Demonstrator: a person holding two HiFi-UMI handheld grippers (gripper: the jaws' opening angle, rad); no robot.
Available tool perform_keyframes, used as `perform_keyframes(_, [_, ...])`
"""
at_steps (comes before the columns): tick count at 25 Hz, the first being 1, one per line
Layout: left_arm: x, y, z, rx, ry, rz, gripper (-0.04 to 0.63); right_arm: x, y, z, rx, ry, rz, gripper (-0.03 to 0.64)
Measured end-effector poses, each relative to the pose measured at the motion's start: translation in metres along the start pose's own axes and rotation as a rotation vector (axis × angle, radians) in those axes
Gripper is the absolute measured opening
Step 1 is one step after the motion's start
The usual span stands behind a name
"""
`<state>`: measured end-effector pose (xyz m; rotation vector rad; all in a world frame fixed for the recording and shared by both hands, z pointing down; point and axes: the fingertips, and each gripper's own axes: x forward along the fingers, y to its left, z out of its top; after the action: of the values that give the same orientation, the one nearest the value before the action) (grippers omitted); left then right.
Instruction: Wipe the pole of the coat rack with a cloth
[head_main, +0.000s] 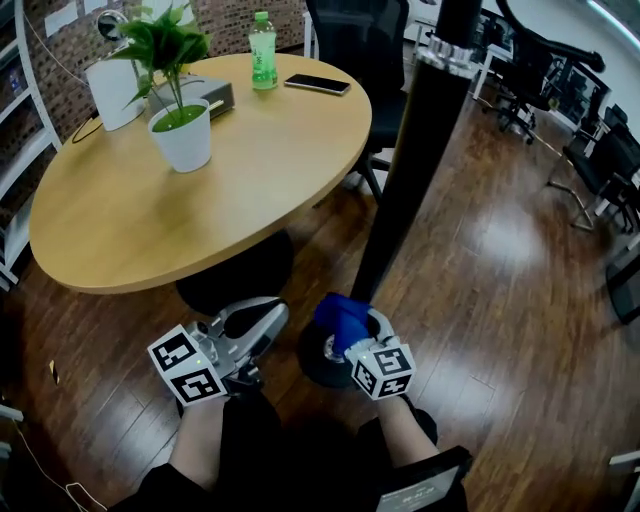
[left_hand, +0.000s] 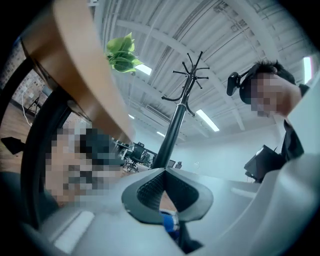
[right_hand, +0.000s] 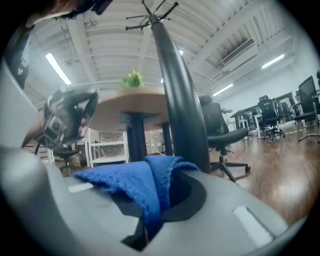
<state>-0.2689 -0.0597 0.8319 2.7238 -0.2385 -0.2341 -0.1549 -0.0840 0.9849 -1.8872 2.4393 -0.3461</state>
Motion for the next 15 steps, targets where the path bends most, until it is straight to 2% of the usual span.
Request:
perform_keyframes(3, [0.012, -0.026, 0.054, -0.021, 0.023, -0.004, 0.002, -0.015, 0.016, 0.118, 0.034, -0.106, -0.001, 0.021])
perform_keyframes(8, [0.038, -0.092, 0.167, -0.039, 0.055, -0.039, 0.002, -0.037, 0.048, 0.307, -0.004, -0.201, 0.019, 0.021])
perform_keyframes(11, [0.046, -0.134, 0.228, -0.045, 0.069, -0.056, 0.003, -0.057, 0.066, 0.399, 0.011, -0.248, 0.016, 0.021])
perform_keyframes(15, [0.047, -0.186, 0.295, -0.048, 0.091, -0.067, 0.002, -0.105, 0.098, 0.498, 0.040, -0.294, 0.039, 0.021])
